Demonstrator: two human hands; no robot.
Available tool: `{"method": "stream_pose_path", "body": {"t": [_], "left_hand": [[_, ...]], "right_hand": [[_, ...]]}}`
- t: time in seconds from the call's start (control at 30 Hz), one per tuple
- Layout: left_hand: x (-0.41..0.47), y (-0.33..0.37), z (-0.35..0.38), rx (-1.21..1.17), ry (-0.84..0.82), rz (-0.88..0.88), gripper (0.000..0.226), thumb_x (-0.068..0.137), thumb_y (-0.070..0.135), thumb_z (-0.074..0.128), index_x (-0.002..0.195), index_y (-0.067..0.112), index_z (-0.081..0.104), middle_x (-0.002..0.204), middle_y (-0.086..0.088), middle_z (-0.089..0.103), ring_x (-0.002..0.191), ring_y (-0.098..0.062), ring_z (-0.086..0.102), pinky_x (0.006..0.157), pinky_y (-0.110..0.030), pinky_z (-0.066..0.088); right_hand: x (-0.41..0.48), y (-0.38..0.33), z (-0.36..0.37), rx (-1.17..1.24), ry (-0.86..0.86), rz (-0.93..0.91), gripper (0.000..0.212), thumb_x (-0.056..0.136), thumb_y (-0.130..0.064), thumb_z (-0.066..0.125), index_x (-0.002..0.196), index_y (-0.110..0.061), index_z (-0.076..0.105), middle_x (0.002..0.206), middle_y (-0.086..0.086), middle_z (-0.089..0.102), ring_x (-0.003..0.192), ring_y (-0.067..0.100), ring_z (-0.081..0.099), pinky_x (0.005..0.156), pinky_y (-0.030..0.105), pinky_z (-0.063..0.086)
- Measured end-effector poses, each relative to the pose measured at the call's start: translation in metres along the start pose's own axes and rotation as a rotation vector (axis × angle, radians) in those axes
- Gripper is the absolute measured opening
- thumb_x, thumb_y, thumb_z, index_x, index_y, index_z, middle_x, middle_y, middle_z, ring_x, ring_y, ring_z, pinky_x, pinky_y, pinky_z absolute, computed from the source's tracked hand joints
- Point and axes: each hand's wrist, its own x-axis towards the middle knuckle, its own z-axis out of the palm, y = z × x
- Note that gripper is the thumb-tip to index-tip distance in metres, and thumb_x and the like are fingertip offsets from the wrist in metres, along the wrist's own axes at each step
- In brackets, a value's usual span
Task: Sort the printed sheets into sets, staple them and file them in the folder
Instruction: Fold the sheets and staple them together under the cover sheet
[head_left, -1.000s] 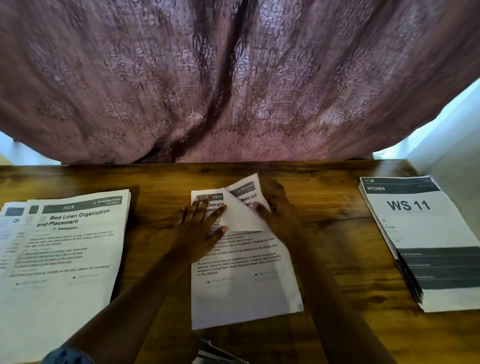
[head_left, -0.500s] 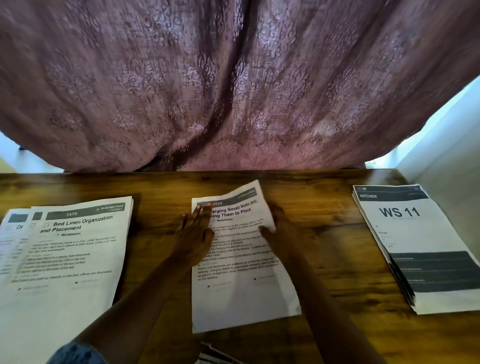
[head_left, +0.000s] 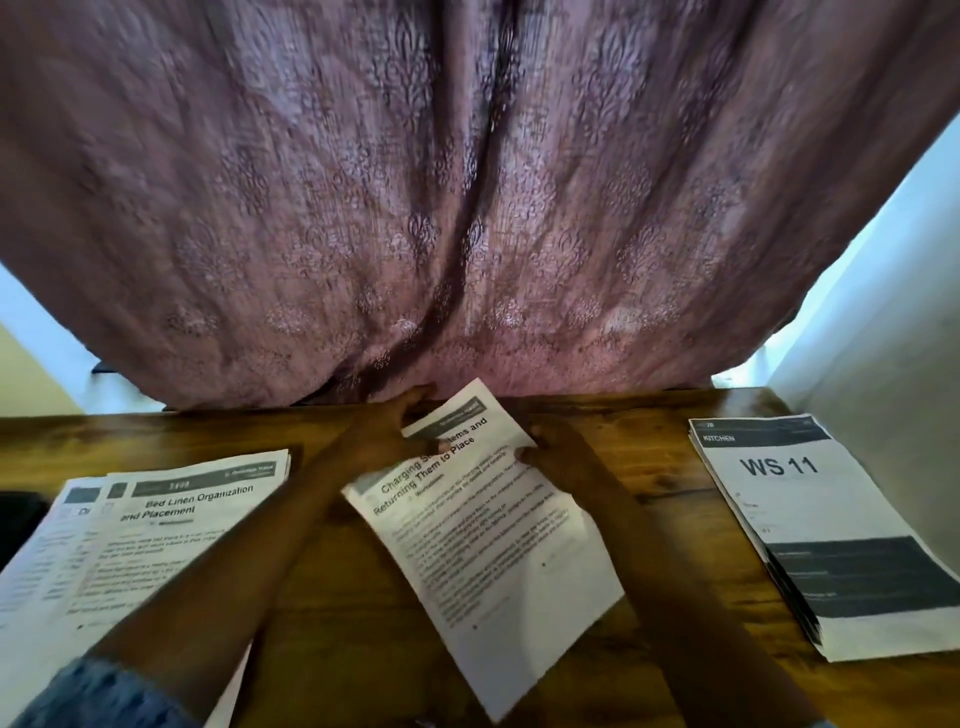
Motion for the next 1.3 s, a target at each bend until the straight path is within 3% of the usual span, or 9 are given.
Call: {"method": "stream_pose_path", "body": {"t": [0.17, 0.33, 0.5, 0.7, 0.83, 0.93, 1.07, 1.2, 1.3], "left_hand": [[-0.011, 0.022, -0.024, -0.143, -0.160, -0.076, 0.023, 0.081, 0.011, 0.074, 0.103, 0.013, 0.065, 0.098, -0.011, 0.073, 0.080, -0.021, 0.072, 0.071, -0.035, 0.060], [-0.038, 0.000, -0.025, -0.468, 0.001, -0.135, 0.026, 0.074, 0.009, 0.078, 0.099, 0.007, 0.069, 0.094, -0.013, 0.074, 0.081, -0.029, 0.072, 0.070, -0.038, 0.060], [-0.065, -0.023, -0.015, -0.679, 0.161, -0.170, 0.030, 0.077, 0.008, 0.074, 0.106, 0.005, 0.068, 0.103, -0.019, 0.071, 0.087, -0.035, 0.071, 0.074, -0.046, 0.059], [-0.089, -0.014, 0.013, -0.702, 0.432, -0.141, 0.021, 0.084, 0.001, 0.067, 0.100, 0.014, 0.068, 0.097, -0.008, 0.074, 0.076, -0.022, 0.073, 0.061, -0.031, 0.060], [-0.116, -0.005, 0.033, -0.546, 0.581, -0.031, 0.031, 0.081, 0.024, 0.074, 0.110, 0.022, 0.063, 0.096, 0.014, 0.071, 0.082, -0.007, 0.072, 0.063, -0.029, 0.059], [-0.129, -0.025, 0.068, -0.320, 0.485, -0.121, 0.051, 0.077, 0.058, 0.068, 0.114, 0.024, 0.061, 0.104, 0.005, 0.070, 0.085, -0.012, 0.071, 0.066, -0.039, 0.060], [-0.133, -0.031, 0.111, -0.277, 0.537, -0.208, 0.040, 0.081, 0.047, 0.063, 0.099, 0.012, 0.060, 0.097, -0.010, 0.069, 0.077, -0.020, 0.070, 0.062, -0.034, 0.059], [-0.132, -0.032, 0.114, -0.311, 0.531, -0.207, 0.034, 0.083, 0.047, 0.062, 0.098, 0.019, 0.054, 0.098, -0.006, 0.066, 0.080, -0.022, 0.069, 0.064, -0.042, 0.060], [-0.130, -0.030, 0.102, -0.419, 0.583, -0.221, 0.013, 0.085, 0.032, 0.067, 0.089, 0.029, 0.055, 0.093, -0.003, 0.067, 0.080, -0.020, 0.070, 0.058, -0.033, 0.058]], "right_hand": [[-0.004, -0.036, -0.016, 0.035, -0.076, -0.080, 0.024, 0.089, -0.016, 0.063, 0.112, -0.012, 0.064, 0.108, 0.007, 0.068, 0.093, 0.024, 0.067, 0.084, 0.035, 0.055], [-0.026, -0.022, -0.060, 0.112, -0.195, 0.035, 0.026, 0.081, -0.019, 0.073, 0.106, -0.017, 0.066, 0.101, -0.003, 0.069, 0.095, 0.014, 0.065, 0.072, 0.018, 0.053], [-0.059, 0.038, -0.054, 0.709, -0.146, 0.161, 0.080, 0.050, -0.030, 0.092, 0.120, -0.010, 0.059, 0.113, 0.013, 0.068, 0.102, 0.029, 0.066, 0.072, 0.038, 0.057], [-0.074, 0.025, -0.005, 0.607, 0.171, 0.146, 0.048, 0.073, -0.029, 0.079, 0.116, -0.017, 0.061, 0.110, 0.007, 0.068, 0.100, 0.030, 0.062, 0.091, 0.051, 0.049], [-0.096, -0.004, 0.001, 0.471, 0.423, -0.099, 0.020, 0.088, -0.023, 0.064, 0.108, -0.021, 0.061, 0.095, -0.008, 0.066, 0.086, 0.012, 0.064, 0.067, 0.028, 0.053], [-0.111, 0.011, 0.026, 0.384, 0.395, -0.170, 0.020, 0.090, -0.023, 0.062, 0.109, -0.019, 0.058, 0.091, -0.014, 0.062, 0.082, 0.001, 0.061, 0.059, 0.011, 0.050], [-0.110, 0.045, 0.063, 0.334, 0.328, -0.005, 0.013, 0.084, -0.035, 0.068, 0.092, -0.027, 0.061, 0.089, -0.007, 0.063, 0.087, 0.013, 0.063, 0.085, 0.036, 0.054], [-0.104, 0.043, 0.068, 0.361, 0.491, -0.041, 0.027, 0.089, -0.004, 0.060, 0.115, -0.011, 0.055, 0.089, -0.018, 0.053, 0.082, -0.012, 0.057, 0.069, 0.000, 0.044], [-0.102, 0.037, 0.059, 0.458, 0.412, -0.044, 0.023, 0.090, -0.010, 0.061, 0.108, -0.022, 0.056, 0.099, -0.013, 0.060, 0.105, 0.015, 0.061, 0.074, 0.011, 0.049]]}}
